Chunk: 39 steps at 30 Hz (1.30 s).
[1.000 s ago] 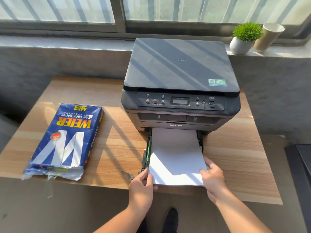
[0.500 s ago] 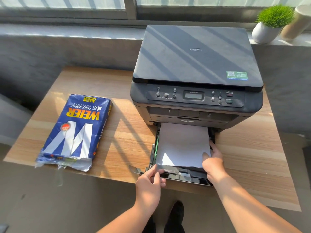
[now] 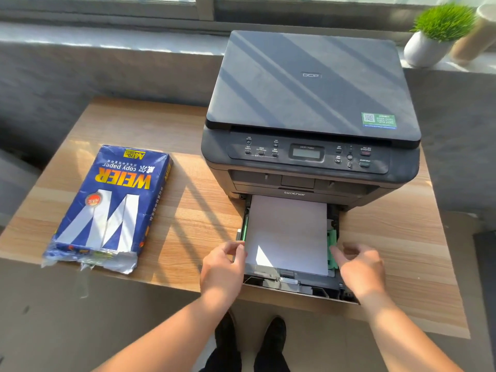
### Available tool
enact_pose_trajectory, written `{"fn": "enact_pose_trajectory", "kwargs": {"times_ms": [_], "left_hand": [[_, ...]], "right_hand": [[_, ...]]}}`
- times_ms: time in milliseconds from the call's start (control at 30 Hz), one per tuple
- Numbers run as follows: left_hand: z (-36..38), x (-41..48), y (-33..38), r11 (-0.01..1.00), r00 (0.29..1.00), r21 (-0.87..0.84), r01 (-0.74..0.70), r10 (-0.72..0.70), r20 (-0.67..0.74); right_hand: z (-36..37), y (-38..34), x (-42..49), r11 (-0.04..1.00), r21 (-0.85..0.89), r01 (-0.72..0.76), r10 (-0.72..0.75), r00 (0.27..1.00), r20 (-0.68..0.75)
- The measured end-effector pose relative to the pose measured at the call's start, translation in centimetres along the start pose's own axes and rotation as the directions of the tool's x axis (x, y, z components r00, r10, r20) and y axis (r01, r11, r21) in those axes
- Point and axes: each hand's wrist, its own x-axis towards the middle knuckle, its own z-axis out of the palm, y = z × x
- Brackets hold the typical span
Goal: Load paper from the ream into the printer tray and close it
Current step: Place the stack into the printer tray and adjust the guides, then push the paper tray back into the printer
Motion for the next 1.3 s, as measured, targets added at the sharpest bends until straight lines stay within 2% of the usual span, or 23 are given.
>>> {"fn": "enact_pose_trajectory", "kwargs": {"times_ms": [67, 167, 300, 433, 600, 733, 900, 1133, 1233, 1300], "left_hand": [[0.1, 1.9, 1.3, 0.992, 0.999, 0.121, -0.019, 0.022, -0.027], [1.0, 4.1, 2.2, 0.968, 0.998, 0.241, -0.066, 0.063, 0.022], [2.1, 4.8, 1.9, 0.957, 0.991, 0.266, -0.119, 0.098, 0.090], [3.0, 4.2, 1.6, 0.942, 0.985, 0.290, -0.168, 0.168, 0.026], [3.6, 3.9, 1.4, 0.880, 0.968, 0.416, -0.229, 0.250, 0.004], [3.3, 3.8, 1.4, 0.882, 0.962, 0.399, -0.249, 0.272, -0.002], [3.2, 3.9, 0.9, 0.912, 0.976, 0.353, -0.207, 0.218, 0.008], [3.2, 4.3, 0.7, 0.882, 0.967, 0.399, -0.251, 0.249, 0.058], [2.8, 4.3, 0.9, 0.900, 0.963, 0.344, -0.268, 0.242, 0.115], [1.9, 3.5, 1.0, 0.881, 0.943, 0.337, -0.331, 0.299, 0.145]], "right_hand": [[1.2, 0.6, 0.3, 1.000, 0.004, 0.016, -0.016, 1.000, 0.020], [2.3, 0.8, 0.6, 0.999, 0.021, -0.030, 0.030, 0.999, -0.018], [3.1, 0.7, 0.7, 0.996, 0.059, -0.066, 0.069, 0.996, -0.055], [3.5, 0.8, 0.8, 0.997, 0.049, -0.065, 0.069, 0.994, -0.086], [3.6, 0.7, 0.6, 0.997, 0.053, -0.052, 0.057, 0.994, -0.096], [3.5, 0.7, 0.7, 0.995, 0.073, -0.063, 0.069, 0.994, -0.088], [3.6, 0.5, 0.5, 0.993, 0.107, -0.040, 0.049, 0.995, -0.083], [3.6, 0.9, 0.4, 0.996, 0.095, -0.001, 0.008, 0.997, -0.082], [2.9, 0.8, 0.8, 0.997, 0.077, 0.000, 0.000, 1.000, -0.004], [1.5, 0.9, 0.0, 0.994, 0.030, 0.106, -0.107, 0.993, 0.045]]}}
